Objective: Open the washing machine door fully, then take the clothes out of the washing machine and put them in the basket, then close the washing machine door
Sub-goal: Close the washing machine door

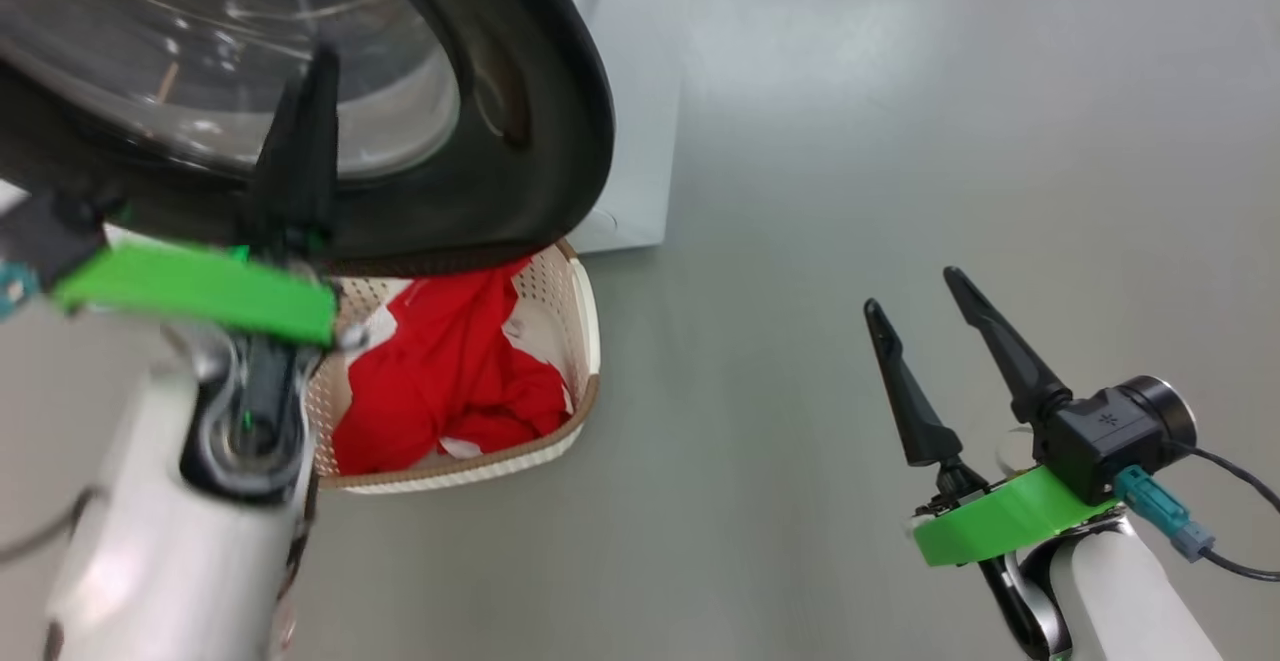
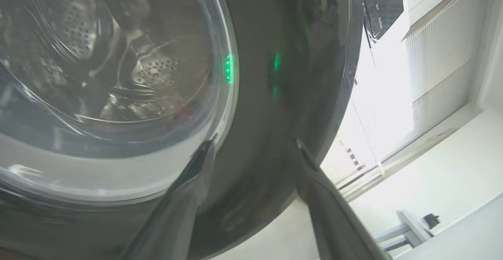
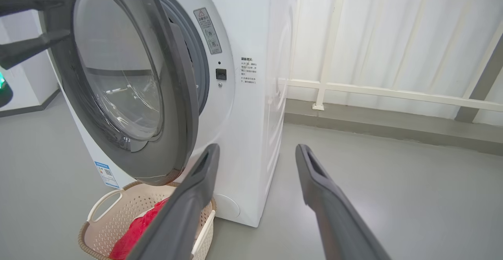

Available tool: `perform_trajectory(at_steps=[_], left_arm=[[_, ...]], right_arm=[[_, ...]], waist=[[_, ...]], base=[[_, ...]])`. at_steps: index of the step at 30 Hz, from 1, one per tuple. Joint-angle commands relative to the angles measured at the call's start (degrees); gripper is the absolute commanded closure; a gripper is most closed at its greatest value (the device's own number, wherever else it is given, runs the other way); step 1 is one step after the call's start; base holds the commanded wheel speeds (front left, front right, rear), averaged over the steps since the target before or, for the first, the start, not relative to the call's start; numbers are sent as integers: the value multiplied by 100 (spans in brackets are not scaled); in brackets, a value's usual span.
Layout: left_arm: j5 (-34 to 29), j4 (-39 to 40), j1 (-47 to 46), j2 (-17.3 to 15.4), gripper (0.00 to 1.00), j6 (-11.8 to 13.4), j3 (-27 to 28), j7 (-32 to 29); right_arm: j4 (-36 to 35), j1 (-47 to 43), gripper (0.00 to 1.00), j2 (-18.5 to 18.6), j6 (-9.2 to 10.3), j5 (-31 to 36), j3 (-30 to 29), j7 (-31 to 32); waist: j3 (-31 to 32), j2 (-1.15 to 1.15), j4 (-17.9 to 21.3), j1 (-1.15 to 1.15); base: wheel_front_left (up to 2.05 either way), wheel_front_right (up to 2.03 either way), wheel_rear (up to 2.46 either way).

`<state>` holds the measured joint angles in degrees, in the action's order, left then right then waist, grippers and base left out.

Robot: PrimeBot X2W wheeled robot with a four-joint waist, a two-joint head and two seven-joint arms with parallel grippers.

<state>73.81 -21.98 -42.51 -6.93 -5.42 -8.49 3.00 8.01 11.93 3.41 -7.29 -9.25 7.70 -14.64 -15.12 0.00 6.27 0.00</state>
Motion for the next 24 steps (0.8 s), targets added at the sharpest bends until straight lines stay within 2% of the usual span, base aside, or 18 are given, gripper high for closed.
perform_trajectory(at_steps=[1, 3, 8, 18, 24], left_arm=[[-493, 269, 256, -402, 0, -77, -7, 272], [-1417, 461, 808, -721, 0, 68, -293, 785], [-2422, 1000, 1675, -1045, 0, 438, -460, 1103], [-3629, 2027, 3155, -1311, 0, 1191, -285, 1194], [-4104, 2388, 3831, -1283, 0, 1372, -23, 1198]], right_arm=[[-107, -31, 0, -2, -20, -13, 35, -36], [-93, -112, 0, -17, -20, 43, -76, -36], [-128, -269, 0, -39, -20, 159, -335, -36], [-304, -523, 0, -51, -20, 300, -662, -36], [-463, -725, 0, -52, -20, 238, -671, -36]], waist=[[320, 0, -177, 0], [555, 0, -264, 0], [862, 0, -391, 0], [1172, 0, -552, 0], [1311, 0, -568, 0]], base=[[0, 0, 0], [0, 0, 0], [0, 0, 0], [0, 0, 0], [0, 0, 0]])
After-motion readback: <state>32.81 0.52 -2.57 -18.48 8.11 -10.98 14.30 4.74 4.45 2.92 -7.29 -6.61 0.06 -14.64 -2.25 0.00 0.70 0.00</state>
